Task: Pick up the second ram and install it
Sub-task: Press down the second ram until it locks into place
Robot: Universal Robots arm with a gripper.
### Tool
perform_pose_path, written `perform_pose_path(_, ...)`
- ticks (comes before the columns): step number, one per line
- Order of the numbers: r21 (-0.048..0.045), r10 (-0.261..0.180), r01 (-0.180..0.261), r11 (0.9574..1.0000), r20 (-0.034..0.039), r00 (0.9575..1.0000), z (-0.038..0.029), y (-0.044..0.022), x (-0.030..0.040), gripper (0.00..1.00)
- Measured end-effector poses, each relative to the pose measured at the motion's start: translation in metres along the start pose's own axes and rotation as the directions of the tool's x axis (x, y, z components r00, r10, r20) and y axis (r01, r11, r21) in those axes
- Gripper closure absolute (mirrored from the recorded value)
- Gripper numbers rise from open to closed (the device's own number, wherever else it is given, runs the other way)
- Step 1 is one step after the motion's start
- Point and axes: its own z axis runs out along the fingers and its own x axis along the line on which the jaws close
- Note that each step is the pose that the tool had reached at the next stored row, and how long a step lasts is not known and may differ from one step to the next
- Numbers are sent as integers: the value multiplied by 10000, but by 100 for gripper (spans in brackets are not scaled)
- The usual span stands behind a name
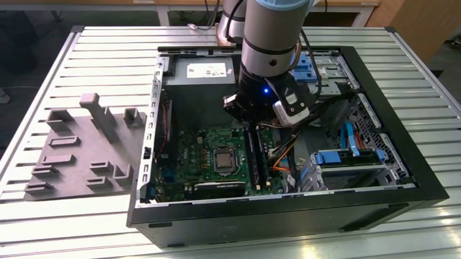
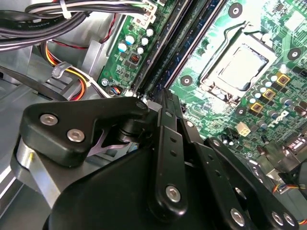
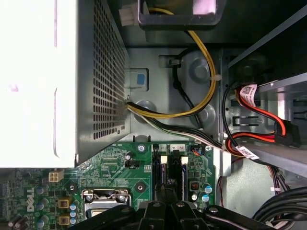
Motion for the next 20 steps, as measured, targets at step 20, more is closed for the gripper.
perform_pose_path(20,63,-1,1,10000,1,10000,-6,-138,-3,89)
